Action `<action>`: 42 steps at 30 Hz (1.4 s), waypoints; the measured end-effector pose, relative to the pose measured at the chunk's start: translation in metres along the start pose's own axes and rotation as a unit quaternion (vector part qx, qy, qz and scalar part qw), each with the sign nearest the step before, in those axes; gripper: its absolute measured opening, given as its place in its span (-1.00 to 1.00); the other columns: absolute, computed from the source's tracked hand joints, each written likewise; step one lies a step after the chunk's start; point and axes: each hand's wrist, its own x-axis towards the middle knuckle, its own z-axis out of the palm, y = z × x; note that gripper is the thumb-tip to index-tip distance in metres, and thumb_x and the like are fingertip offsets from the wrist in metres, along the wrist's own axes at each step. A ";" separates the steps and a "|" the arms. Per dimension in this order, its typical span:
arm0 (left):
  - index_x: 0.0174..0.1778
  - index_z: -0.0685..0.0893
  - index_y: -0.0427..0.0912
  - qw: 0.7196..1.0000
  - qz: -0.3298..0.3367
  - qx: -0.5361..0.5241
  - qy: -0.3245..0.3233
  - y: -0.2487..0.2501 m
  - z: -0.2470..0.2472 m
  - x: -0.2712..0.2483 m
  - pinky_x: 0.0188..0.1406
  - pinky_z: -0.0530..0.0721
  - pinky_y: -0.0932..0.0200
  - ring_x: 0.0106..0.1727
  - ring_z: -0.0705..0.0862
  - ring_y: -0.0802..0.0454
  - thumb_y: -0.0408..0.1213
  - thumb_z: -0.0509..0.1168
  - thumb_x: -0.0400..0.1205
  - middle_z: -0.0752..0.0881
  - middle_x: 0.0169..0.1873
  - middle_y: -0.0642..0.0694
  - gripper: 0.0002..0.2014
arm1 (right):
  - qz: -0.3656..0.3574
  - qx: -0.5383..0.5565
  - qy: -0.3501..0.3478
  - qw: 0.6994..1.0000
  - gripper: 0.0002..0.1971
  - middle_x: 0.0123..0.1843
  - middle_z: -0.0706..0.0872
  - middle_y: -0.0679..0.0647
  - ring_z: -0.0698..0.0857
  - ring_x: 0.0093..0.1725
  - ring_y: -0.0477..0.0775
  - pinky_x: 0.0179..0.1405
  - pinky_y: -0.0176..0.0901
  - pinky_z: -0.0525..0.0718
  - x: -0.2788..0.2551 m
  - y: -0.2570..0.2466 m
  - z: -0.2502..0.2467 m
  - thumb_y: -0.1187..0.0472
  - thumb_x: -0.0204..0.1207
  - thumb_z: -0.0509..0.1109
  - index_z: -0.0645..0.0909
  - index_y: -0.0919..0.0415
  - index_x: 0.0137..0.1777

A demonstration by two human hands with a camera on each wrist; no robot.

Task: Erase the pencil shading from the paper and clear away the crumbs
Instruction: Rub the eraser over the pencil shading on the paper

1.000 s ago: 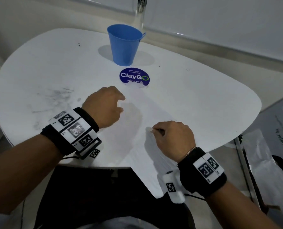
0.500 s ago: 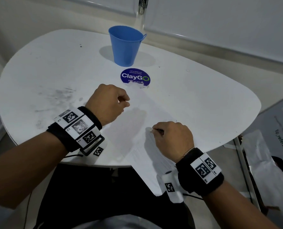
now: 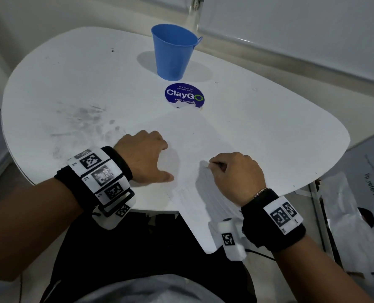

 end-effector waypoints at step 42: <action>0.68 0.20 -0.11 0.999 0.032 0.016 -0.003 0.008 0.014 0.006 0.51 0.44 -0.15 0.68 0.18 -0.03 0.55 0.30 0.37 0.20 0.66 -0.01 0.11 | -0.026 0.042 -0.059 0.997 -0.82 -0.16 0.84 -0.01 0.77 -0.13 0.07 -0.08 -0.16 0.68 0.028 -0.030 0.005 0.18 0.60 0.37 0.83 0.08 -0.09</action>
